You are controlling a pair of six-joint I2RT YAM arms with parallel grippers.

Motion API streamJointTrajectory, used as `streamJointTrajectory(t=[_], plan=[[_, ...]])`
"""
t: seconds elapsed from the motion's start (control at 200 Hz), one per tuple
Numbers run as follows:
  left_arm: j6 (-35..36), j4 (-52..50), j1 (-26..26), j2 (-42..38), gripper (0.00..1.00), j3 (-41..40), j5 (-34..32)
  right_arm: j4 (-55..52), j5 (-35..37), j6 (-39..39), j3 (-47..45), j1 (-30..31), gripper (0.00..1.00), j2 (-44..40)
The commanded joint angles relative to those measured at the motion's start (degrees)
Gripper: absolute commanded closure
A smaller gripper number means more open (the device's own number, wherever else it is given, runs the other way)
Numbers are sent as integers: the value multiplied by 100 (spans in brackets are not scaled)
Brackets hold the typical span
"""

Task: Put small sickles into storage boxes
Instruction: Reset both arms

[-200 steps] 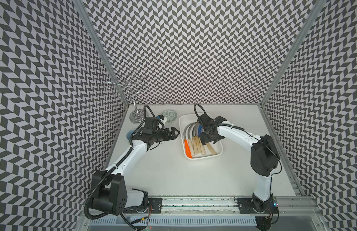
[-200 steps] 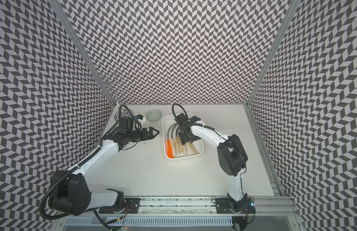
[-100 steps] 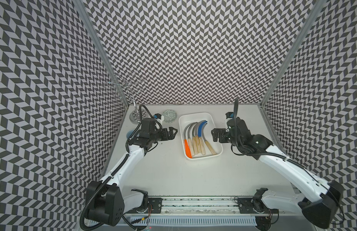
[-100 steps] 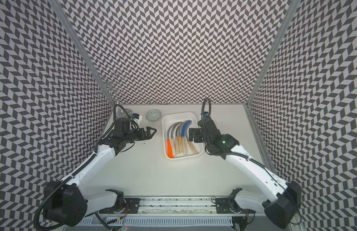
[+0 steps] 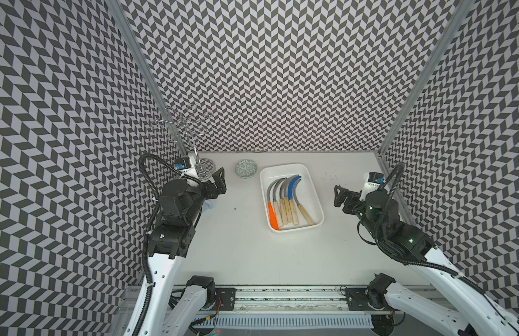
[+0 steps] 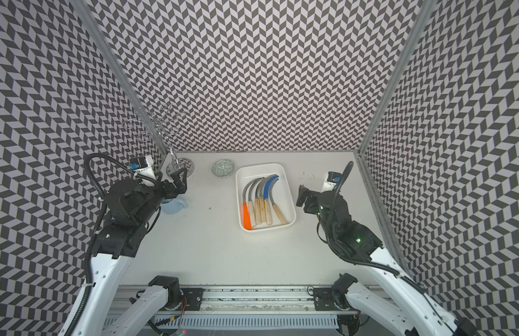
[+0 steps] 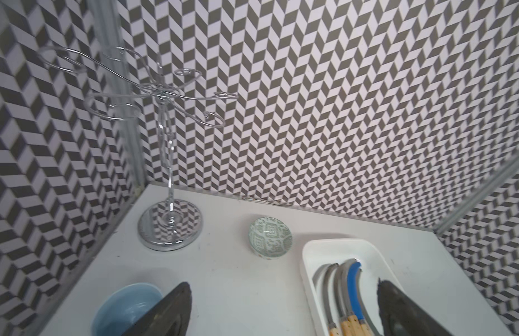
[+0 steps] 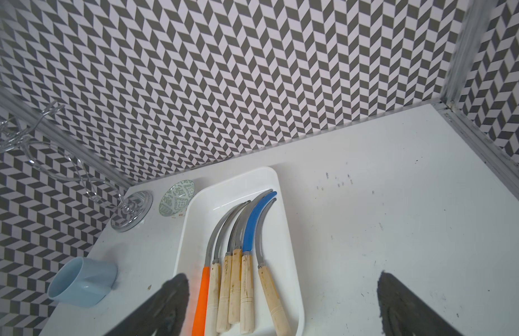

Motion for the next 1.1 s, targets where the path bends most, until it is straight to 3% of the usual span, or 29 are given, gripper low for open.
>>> streamJointTrajectory(t=[0.0, 0.105, 0.205, 0.341, 0.416, 0.461, 0.581, 0.706, 0.851, 1.092], plan=[[349, 6, 25, 373, 0, -241, -510, 334, 8, -149, -71, -367, 0, -224], [348, 319, 50, 825, 0, -221, -315, 1002, 104, -974, -338, -502, 0, -480], [212, 1199, 80, 903, 1, -506, -31, 2921, -134, -2385, -1286, -503, 0, -1031], [1211, 3842, 75, 592, 0, -2006, 399, 6255, 514, -2728, -3177, -540, 0, -1420], [1747, 4509, 139, 731, 0, -2492, 328, 7490, 779, -2783, -3858, -715, 0, -1057], [1970, 4833, 247, 912, 1, -2696, 481, 7546, 610, -2687, -4105, -979, 0, -715], [2038, 5528, 630, 1365, 0, -3157, 1061, 7220, -805, -2800, -4041, -1728, 0, 172], [2033, 6596, 723, 1605, 0, -3837, 1318, 7699, -1186, -3196, -4172, -2047, 0, 738], [1533, 7475, 830, 2171, 1, -4246, 855, 8201, -1553, -3016, -4405, -2632, 0, 775], [1401, 8711, 920, 3247, 0, -4438, 984, 8884, -2675, -2850, -4581, -3468, 0, 1311]])
